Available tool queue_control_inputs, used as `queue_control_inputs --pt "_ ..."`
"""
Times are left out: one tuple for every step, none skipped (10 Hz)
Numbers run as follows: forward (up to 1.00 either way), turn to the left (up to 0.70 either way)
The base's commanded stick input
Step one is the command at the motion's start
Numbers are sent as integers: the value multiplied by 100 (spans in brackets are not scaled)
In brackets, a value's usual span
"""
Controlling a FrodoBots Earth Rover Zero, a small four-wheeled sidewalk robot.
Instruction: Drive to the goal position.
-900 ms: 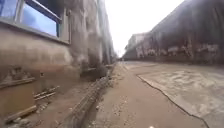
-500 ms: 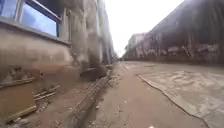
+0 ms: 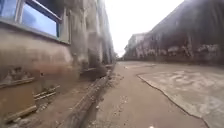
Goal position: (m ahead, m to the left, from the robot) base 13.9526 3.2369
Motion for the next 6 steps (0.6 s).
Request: queue_control_inputs --pt "-10 0" --pt "-19 0" --pt "-27 0" --pt "-36 0" --pt "-44 0" --pt "-53 0"
